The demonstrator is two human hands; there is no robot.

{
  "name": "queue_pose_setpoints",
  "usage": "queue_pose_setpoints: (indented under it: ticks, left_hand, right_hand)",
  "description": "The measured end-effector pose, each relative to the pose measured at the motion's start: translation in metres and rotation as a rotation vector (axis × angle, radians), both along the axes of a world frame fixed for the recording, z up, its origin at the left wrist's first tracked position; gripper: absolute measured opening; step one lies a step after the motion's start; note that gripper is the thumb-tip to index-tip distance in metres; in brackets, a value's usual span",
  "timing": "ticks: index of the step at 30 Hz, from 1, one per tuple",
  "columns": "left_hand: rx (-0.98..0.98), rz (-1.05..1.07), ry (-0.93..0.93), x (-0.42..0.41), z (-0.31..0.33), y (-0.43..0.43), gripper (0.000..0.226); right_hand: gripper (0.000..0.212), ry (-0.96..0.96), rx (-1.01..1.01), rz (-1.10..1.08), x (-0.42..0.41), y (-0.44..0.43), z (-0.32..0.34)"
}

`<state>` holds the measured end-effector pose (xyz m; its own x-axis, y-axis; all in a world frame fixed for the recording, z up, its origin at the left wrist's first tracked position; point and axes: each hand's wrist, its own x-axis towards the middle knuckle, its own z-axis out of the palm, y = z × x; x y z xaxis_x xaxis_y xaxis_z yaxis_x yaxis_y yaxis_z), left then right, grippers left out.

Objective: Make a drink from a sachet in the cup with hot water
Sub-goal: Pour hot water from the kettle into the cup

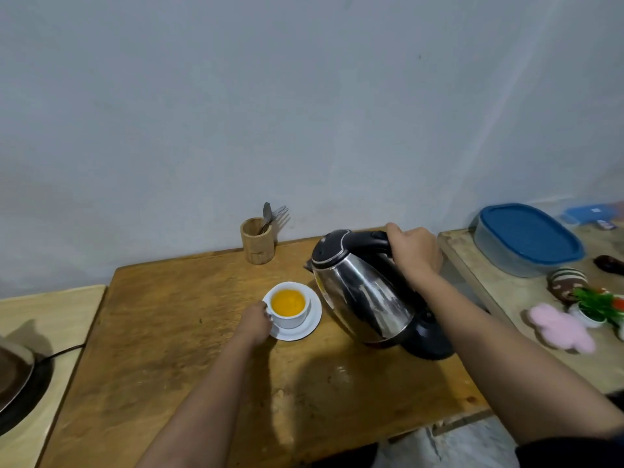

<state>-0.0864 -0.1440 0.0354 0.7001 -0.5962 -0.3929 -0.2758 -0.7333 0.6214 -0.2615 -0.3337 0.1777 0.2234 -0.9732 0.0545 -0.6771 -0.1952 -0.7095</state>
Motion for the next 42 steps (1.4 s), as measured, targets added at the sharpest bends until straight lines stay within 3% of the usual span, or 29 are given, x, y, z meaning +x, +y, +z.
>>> queue_pose_setpoints:
  ticks: [5,20,32,42]
  left_hand:
    - [-0.057,0.058,-0.041,-0.003,-0.01,-0.004,0.024]
    - [-0.083,0.142,-0.106,-0.012,-0.026,-0.01,0.034]
    - [-0.127,0.192,-0.136,-0.027,-0.026,-0.011,0.037]
    - [-0.129,0.198,-0.124,-0.028,-0.027,-0.012,0.037]
  right_hand:
    - [0.05,-0.082,0.056,-0.153,-0.045,-0.023,-0.01]
    - [0.032,-0.482,0.197,-0.687,-0.13,-0.033,-0.032]
    - [0.03,-0.697,0.232,-0.679,-0.162,-0.029,-0.06]
    - [0.035,-0.691,0.228,-0.645,-0.168,-0.034,-0.069]
